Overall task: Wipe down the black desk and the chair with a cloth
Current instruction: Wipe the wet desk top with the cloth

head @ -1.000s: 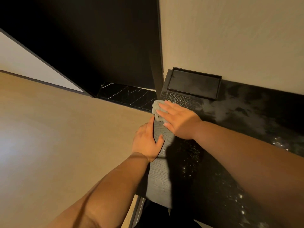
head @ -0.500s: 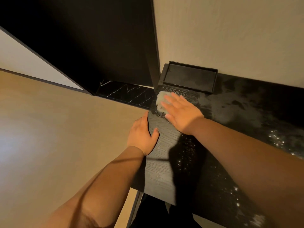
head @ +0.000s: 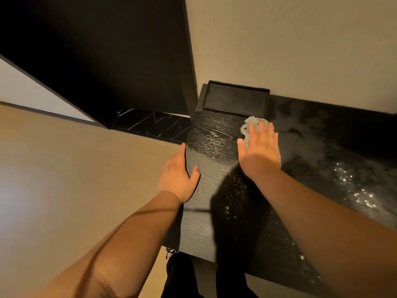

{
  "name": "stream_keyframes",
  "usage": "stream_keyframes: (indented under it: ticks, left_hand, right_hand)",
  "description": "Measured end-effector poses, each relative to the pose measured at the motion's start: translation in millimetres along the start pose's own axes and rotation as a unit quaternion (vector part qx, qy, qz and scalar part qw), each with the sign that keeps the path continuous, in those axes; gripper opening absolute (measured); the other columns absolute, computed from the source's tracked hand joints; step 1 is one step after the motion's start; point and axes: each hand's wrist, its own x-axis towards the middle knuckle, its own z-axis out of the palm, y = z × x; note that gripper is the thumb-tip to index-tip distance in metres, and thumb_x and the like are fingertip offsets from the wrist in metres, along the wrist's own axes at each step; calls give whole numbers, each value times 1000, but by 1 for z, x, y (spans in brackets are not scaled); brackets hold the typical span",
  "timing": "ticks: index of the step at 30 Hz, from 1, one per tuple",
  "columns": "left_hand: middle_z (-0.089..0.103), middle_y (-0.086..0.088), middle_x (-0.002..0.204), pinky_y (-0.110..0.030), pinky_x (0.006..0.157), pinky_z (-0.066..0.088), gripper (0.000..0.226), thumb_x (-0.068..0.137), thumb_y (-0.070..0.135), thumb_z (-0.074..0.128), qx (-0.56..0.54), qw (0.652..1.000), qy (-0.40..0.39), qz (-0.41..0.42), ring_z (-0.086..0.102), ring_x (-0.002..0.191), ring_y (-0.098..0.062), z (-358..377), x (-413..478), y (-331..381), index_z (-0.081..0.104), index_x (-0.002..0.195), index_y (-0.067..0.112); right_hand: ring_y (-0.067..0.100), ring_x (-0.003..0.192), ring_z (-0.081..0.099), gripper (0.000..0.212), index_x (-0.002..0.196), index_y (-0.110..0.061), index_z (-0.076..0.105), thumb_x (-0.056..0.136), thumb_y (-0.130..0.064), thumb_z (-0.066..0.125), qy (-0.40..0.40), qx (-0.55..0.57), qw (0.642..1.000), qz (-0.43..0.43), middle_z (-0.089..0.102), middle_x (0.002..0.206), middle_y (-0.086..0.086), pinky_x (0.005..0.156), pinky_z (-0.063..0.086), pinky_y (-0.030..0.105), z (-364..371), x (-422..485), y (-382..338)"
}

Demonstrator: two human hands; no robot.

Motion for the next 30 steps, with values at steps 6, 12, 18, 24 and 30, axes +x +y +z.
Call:
stream_keyframes:
  ticks: [6, 12, 18, 24, 30]
  left_hand:
    - [61, -1, 138, -47, 102, 51, 79, 91, 52, 49, -5, 1000, -6, -6, 57, 122, -21, 2, 1, -3, 23, 162, 31]
    - [59, -6, 141, -48, 105, 49, 83, 90, 54, 47, -7, 1000, -2, -2, 56, 125, -25, 3, 0, -4, 20, 164, 24]
    - [58, -6, 140, -44, 108, 47, 85, 94, 53, 50, -11, 1000, 5, 0, 54, 125, -24, 2, -2, -8, 15, 165, 23]
    - [52, -7, 152, -44, 113, 45, 86, 95, 54, 52, -16, 1000, -19, -5, 52, 136, -25, 0, -5, -12, 15, 166, 21]
    - [56, -3, 148, -44, 109, 47, 77, 95, 50, 52, -38, 999, -32, -2, 55, 131, -25, -6, -33, -25, 23, 163, 29]
  right_hand:
    - [38, 154, 15, 66, 155, -14, 35, 101, -49, 43, -30, 21, 987, -154, 26, 164, 15, 125, 18, 54, 9, -17, -41]
    - [24, 158, -2, 62, 162, -21, 22, 105, -40, 40, -104, -14, 960, -261, 10, 170, 2, 128, 5, 47, 9, -27, -37]
    - [33, 157, 1, 60, 161, -19, 24, 106, -43, 31, -54, -15, 989, -133, 15, 169, 6, 126, 5, 48, 5, -20, -21]
    - [30, 157, -6, 59, 161, -25, 20, 106, -41, 33, -78, 3, 986, -148, 6, 171, 5, 127, 3, 45, 12, -38, -73]
    - [24, 157, -7, 58, 161, -28, 21, 107, -44, 31, -122, -24, 950, -287, 5, 171, 0, 127, 4, 44, 11, -35, -73]
